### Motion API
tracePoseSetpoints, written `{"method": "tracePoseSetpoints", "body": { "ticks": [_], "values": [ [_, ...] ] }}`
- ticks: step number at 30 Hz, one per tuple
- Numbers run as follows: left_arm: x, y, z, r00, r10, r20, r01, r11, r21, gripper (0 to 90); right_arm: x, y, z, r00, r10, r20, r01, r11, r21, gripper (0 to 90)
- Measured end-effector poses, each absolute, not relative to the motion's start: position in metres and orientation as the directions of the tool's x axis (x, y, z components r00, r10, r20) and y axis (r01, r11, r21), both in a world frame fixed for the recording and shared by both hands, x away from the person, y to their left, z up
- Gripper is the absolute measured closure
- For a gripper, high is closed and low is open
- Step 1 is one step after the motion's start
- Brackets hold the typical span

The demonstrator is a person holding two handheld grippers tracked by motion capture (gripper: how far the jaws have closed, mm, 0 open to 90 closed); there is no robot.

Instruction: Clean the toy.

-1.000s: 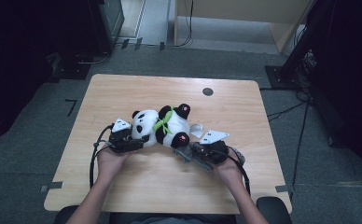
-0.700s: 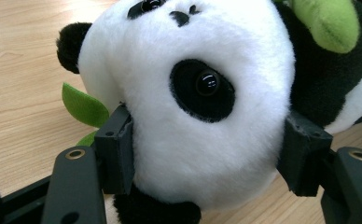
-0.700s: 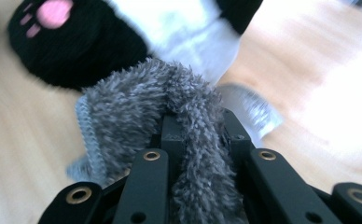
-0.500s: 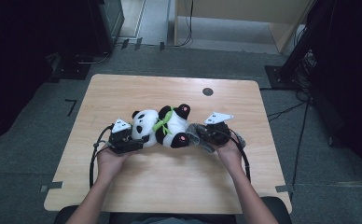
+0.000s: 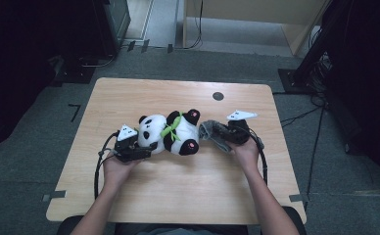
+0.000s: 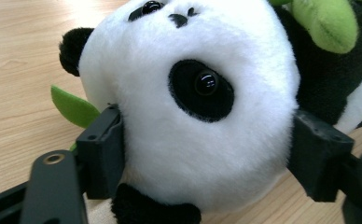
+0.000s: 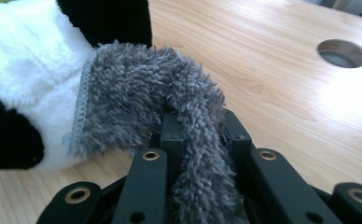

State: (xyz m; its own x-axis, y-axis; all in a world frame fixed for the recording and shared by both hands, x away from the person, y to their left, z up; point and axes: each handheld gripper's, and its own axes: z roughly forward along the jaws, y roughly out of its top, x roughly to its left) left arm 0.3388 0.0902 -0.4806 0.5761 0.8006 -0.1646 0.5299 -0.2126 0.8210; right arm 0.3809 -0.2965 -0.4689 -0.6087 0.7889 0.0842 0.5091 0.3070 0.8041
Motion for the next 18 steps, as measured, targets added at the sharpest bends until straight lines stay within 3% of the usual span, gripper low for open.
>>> {"method": "tracePoseSetpoints", "body": {
  "ticks": [13, 18],
  "values": [
    [0.345, 0.094, -0.482, 0.606, 0.774, -0.185, 0.525, -0.214, 0.824, 17.3, 0.376, -0.332, -0.469, -0.514, 0.852, 0.097, 0.528, 0.226, 0.819, 74.3],
    [0.346, 0.095, -0.483, 0.613, 0.768, -0.183, 0.519, -0.218, 0.826, 15.1, 0.381, -0.339, -0.478, -0.475, 0.878, 0.053, 0.544, 0.245, 0.803, 73.7]
  ]
}}
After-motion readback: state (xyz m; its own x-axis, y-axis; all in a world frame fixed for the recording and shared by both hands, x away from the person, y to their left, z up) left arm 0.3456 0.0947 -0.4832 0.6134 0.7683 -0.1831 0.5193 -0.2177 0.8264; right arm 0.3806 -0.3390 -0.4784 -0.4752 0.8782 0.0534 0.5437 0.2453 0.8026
